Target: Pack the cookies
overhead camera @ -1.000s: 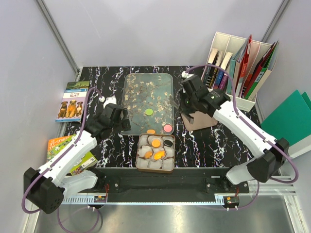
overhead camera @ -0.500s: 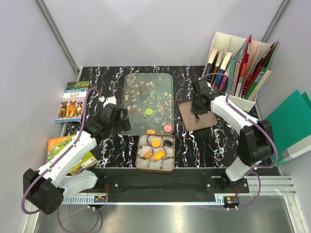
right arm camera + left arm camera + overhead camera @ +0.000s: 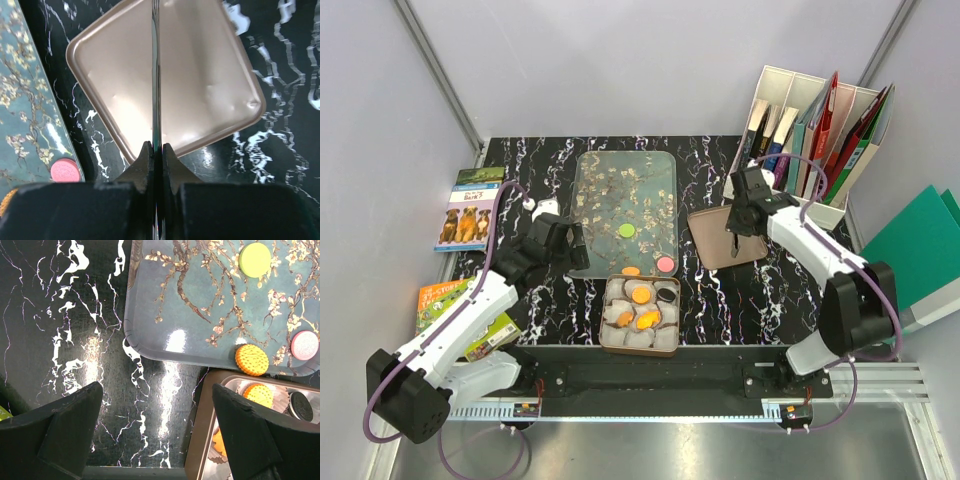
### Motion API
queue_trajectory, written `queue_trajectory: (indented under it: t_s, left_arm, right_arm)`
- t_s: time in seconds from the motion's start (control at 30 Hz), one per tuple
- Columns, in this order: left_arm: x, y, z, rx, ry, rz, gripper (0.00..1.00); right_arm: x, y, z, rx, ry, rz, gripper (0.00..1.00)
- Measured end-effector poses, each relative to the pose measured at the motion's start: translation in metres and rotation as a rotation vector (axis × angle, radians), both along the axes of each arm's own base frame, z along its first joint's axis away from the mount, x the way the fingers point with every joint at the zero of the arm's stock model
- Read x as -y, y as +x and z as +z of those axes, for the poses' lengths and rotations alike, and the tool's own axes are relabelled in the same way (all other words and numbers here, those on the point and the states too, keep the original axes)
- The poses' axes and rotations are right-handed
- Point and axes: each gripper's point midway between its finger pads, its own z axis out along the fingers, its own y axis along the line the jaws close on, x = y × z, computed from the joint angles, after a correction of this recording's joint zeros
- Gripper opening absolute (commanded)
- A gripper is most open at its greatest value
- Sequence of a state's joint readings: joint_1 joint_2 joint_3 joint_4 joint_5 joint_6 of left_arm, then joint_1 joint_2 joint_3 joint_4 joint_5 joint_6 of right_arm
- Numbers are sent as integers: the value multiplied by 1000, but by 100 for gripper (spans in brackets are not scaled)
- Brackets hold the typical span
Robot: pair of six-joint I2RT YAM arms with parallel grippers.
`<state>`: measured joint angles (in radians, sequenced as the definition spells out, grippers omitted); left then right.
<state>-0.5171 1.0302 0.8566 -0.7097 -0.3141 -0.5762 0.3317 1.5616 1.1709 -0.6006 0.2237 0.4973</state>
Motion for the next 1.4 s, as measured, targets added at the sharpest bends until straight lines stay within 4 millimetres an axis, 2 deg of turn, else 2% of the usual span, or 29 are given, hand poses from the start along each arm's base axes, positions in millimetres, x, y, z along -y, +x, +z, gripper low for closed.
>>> queue_trajectory:
  t_s: [0.1, 0.2, 0.37, 0.5, 0.8, 0.97, 1.03, 1.1, 1.13, 1.17, 1.23, 1.4]
  left_arm:
    - [1, 0, 0, -1, -3, -2, 94]
    - [2, 0, 0, -3, -8, -6, 94]
    - [3, -1, 0, -6, -13, -11, 94]
    - [3, -1, 0, -6, -13, -11, 94]
    - [3, -1, -2, -12, -9, -11, 94]
    - [3, 0, -6, -24, 1, -9, 94]
    - [3, 0, -6, -23, 1, -9, 94]
    - [3, 0, -6, -26, 2, -9, 94]
    - [3, 0, -7, -28, 4, -9, 94]
    - [3, 0, -8, -32, 6, -9, 94]
    - [3, 0, -10, -38, 9, -9, 94]
    - [3, 0, -11, -44, 12, -9, 94]
  right_arm:
    - [10, -1, 16, 56, 7, -22, 0]
    - [9, -1, 23, 108, 48, -16, 0]
    - [-16, 12, 24, 140, 153, 57, 0]
    - [-42, 49, 21, 148, 215, 111, 0]
    - [-79, 137, -11, 145, 247, 169, 0]
    - [-92, 165, -42, 117, 260, 182, 0]
    - [-96, 175, -45, 125, 263, 183, 7]
    - [-99, 183, -46, 133, 269, 188, 21]
    - [-102, 186, -46, 134, 276, 194, 34]
    - [-104, 188, -48, 132, 285, 200, 39]
    - [-107, 184, -56, 107, 300, 212, 52]
    - [-108, 168, -75, 26, 310, 222, 69]
